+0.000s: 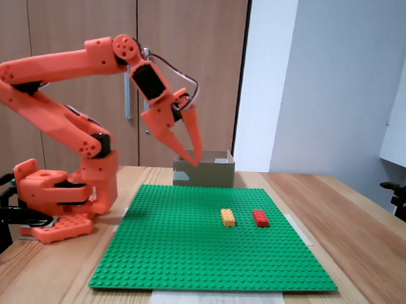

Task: Pick the red lego block and put it in the box.

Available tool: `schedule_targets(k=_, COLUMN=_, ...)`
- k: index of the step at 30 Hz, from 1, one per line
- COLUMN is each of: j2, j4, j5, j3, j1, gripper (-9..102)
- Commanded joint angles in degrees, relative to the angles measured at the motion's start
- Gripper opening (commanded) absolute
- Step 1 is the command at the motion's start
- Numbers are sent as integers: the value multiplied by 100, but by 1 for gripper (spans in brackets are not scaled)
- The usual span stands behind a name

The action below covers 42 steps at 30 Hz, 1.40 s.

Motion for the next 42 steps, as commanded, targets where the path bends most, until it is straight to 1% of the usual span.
schedule_targets(k=1, j2=-422, j4=-18, j5=62, j3=-536, j1=-105, gripper=-1)
schedule_targets(k=7, j2=-1494, j4=-167, j5=281, j3=-1134, j1=-97, gripper=-1)
schedule_targets(k=13, j2=-2092, j4=-448, j5=325, j3=-1248, j1=88, gripper=-1)
schedule_targets(k=20, j2=-2707, j4=-396, j5=352, j3=-1582, j1=149, gripper=0)
schedule_targets(k=22, j2=-2979, j4=-352, j5=290, j3=-1749, j1=149, gripper=3)
schedule_targets(k=24, j2=-3199, j4=-325, j5=290, j3=-1863, j1=176, gripper=11)
schedule_targets(k=30, j2=-3718, j4=-413, j5=211, j3=-2101, j1=220, gripper=26)
schedule_targets(k=35, j2=-3946, j4=-615, j5=220, j3=-2092, j1=237, gripper=30)
schedule_targets(k=38, j2=-4175, j4=-642, j5=202, j3=-2188, j1=237, gripper=30)
schedule_targets(k=42, j2=-4693, j4=-264, j5=185, j3=-2795, j1=352, gripper=30)
